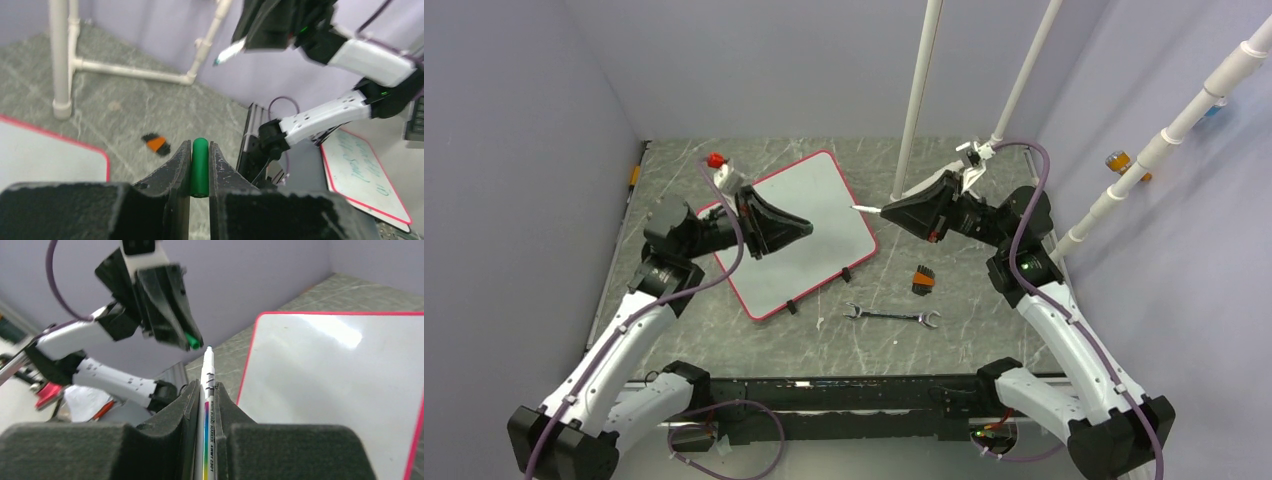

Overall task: Write a sentence on the whiteboard
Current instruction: Put down the pen cap at the corner of the board, then hold the whiteboard on the whiteboard stand.

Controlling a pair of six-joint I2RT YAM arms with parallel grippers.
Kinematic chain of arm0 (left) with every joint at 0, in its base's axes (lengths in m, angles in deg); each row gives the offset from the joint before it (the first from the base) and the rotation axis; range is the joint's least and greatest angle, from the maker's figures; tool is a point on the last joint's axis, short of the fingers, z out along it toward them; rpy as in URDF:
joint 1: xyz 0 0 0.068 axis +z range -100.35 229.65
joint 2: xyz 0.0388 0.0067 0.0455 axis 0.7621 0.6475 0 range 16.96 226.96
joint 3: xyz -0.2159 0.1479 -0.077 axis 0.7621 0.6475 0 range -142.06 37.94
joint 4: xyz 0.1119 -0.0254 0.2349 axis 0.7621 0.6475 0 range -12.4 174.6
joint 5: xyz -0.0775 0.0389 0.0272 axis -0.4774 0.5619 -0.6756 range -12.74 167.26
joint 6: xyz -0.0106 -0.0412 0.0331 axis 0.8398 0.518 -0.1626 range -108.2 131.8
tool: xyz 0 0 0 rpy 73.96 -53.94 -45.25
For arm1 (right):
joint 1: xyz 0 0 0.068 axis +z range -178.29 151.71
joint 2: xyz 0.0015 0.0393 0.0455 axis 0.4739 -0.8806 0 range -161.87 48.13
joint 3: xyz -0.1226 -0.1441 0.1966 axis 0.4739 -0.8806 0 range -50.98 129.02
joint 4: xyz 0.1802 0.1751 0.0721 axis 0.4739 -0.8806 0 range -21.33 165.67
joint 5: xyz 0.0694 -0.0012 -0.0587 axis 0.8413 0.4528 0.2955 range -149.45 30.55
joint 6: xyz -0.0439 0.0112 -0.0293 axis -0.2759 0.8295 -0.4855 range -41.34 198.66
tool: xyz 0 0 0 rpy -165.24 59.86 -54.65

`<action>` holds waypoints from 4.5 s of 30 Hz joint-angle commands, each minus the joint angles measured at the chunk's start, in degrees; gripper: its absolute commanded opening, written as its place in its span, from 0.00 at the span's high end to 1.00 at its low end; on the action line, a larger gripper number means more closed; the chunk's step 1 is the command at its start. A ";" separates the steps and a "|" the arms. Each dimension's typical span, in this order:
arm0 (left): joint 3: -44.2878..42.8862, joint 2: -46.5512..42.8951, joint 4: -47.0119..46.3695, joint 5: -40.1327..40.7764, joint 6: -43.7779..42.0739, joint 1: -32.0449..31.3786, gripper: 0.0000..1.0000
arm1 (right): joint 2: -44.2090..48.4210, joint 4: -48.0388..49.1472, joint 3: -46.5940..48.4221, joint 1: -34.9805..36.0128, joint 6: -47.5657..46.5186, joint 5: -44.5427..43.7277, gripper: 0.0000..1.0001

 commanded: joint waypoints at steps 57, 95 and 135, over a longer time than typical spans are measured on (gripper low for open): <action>34.78 25.35 -24.74 48.69 -18.61 -33.73 0.59 | 5.36 -21.03 -0.63 -0.30 -10.57 -30.69 1.00; -13.59 4.67 37.57 33.04 -29.61 1.51 0.01 | 8.10 -21.71 -0.06 -0.22 -10.33 -28.24 1.00; -45.76 56.57 52.38 -11.32 -33.59 30.10 0.29 | 1.41 -18.59 -0.15 -0.16 -8.14 -23.21 1.00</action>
